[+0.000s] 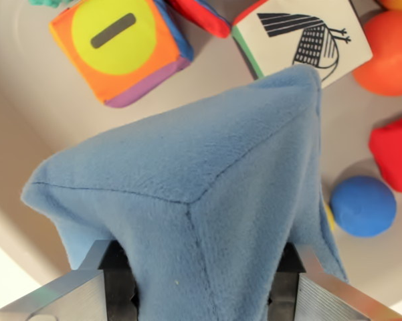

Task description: Pick an object from the bin

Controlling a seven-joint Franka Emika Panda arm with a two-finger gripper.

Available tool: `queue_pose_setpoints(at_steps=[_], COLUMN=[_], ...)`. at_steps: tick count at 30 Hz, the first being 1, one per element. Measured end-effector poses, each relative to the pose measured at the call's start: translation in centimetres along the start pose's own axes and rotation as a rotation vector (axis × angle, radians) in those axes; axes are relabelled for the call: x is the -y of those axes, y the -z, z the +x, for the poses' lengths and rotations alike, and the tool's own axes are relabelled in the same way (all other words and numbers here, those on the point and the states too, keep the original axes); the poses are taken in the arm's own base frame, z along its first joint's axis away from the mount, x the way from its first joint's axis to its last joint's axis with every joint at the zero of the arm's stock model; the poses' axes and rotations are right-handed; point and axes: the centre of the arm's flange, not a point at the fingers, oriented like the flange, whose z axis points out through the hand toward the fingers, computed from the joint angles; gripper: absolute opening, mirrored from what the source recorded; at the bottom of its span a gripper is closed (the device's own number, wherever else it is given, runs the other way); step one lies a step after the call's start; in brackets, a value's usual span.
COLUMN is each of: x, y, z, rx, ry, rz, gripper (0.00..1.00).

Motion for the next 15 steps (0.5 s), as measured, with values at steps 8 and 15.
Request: queue_pose_setpoints(at_steps=[8,15], x=[0.1,0.1], y=[2.6,4.2], z=[0.0,0.0], rx=[0.000,0.000], ry=[0.000,0.000], rz=[0.000,-0.001], gripper=[0.00,0.00])
